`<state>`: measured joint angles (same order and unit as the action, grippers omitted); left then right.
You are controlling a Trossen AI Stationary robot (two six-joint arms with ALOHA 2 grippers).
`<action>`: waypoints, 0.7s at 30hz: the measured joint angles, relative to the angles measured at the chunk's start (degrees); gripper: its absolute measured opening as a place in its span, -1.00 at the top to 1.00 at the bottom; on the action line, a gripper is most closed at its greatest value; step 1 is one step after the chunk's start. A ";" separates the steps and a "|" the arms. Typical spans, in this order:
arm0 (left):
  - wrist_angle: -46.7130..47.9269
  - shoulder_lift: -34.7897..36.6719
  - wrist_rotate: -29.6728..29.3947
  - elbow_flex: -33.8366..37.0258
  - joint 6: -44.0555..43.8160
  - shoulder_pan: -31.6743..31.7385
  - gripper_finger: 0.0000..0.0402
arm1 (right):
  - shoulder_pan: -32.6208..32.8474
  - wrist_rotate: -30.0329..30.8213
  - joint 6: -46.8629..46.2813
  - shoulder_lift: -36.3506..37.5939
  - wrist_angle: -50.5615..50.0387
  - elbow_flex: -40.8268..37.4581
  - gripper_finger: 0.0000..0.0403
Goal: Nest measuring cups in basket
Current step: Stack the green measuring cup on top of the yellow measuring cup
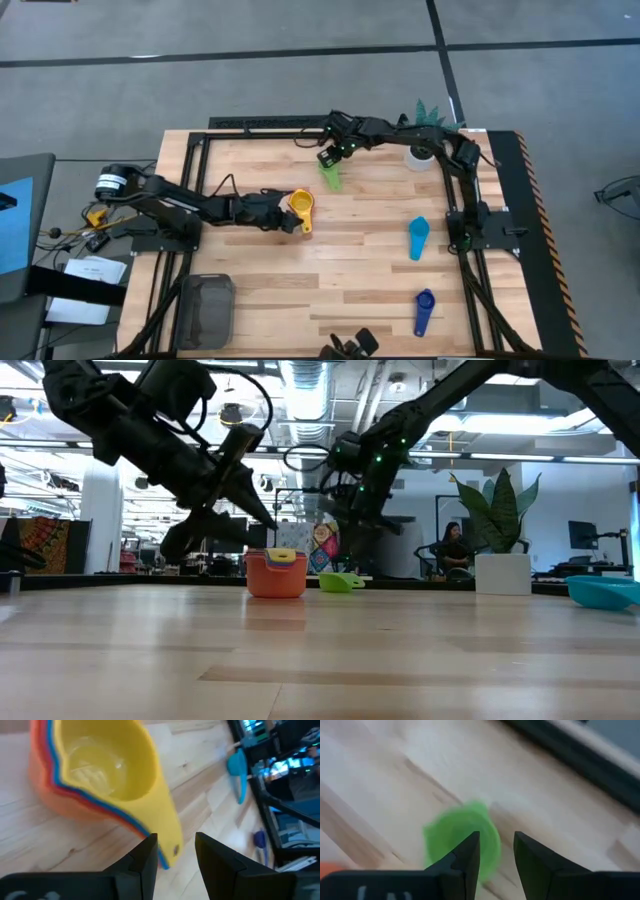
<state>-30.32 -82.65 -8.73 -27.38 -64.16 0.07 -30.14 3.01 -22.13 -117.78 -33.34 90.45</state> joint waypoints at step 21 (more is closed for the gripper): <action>23.03 18.98 -11.09 0.02 0.02 0.14 0.41 | -0.24 1.17 2.55 -3.45 1.88 0.39 0.20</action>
<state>-7.29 -63.67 -19.83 -27.35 -64.14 0.21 -30.38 4.17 -19.59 -121.23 -31.46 90.85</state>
